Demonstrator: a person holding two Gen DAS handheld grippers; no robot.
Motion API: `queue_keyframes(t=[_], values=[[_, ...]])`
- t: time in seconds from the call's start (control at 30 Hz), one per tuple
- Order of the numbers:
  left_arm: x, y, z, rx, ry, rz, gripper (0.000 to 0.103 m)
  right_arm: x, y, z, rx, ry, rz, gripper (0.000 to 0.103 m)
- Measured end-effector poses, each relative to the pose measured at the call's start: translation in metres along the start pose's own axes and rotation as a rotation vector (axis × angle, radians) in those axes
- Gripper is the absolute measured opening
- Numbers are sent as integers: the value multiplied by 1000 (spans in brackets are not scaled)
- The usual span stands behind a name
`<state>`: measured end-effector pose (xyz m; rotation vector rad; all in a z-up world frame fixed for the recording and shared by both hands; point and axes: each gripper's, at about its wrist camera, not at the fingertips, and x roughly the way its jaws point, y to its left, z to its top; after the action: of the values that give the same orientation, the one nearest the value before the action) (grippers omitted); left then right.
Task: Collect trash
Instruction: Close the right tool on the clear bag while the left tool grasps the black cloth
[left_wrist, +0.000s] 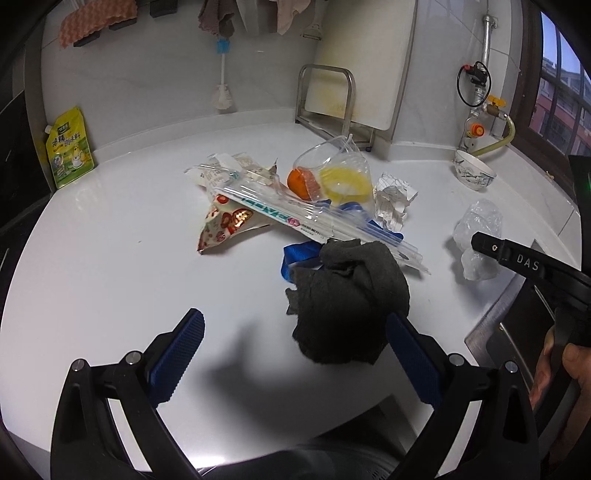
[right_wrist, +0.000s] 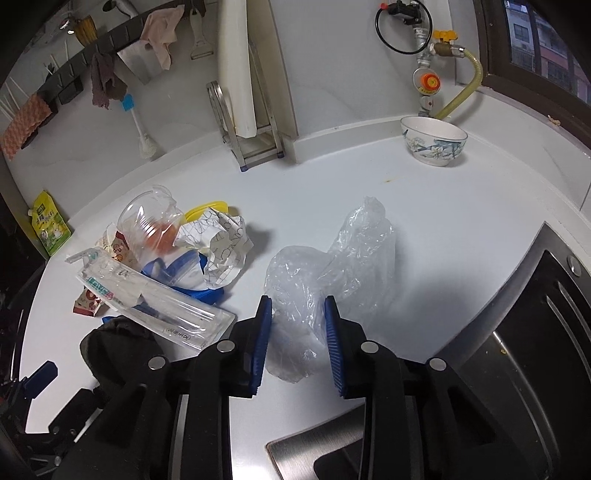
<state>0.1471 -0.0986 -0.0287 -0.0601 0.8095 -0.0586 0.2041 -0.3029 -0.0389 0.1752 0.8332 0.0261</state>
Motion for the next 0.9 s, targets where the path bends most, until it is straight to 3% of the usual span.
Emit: queue_keyframes(t=[0.13, 0.37, 0.53, 0.67, 0.8, 0.9], values=[[-11, 2, -1, -13, -24, -11, 97, -4, -4, -3, 20, -7, 13, 28], [2, -16, -1, 4, 8, -24, 97, -18, -15, -4, 49, -29, 20, 28], [19, -29, 0, 28, 6, 11, 97, -26, -22, -7, 68, -40, 22, 28], [39, -36, 2, 59, 16, 83, 98, -32, -22, -9, 78, -49, 33, 28], [45, -33, 6, 43, 0, 72, 97, -35, -17, -14, 74, -48, 41, 28], [46, -33, 6, 56, -4, 45, 85, -38, -14, -18, 70, -48, 42, 28]])
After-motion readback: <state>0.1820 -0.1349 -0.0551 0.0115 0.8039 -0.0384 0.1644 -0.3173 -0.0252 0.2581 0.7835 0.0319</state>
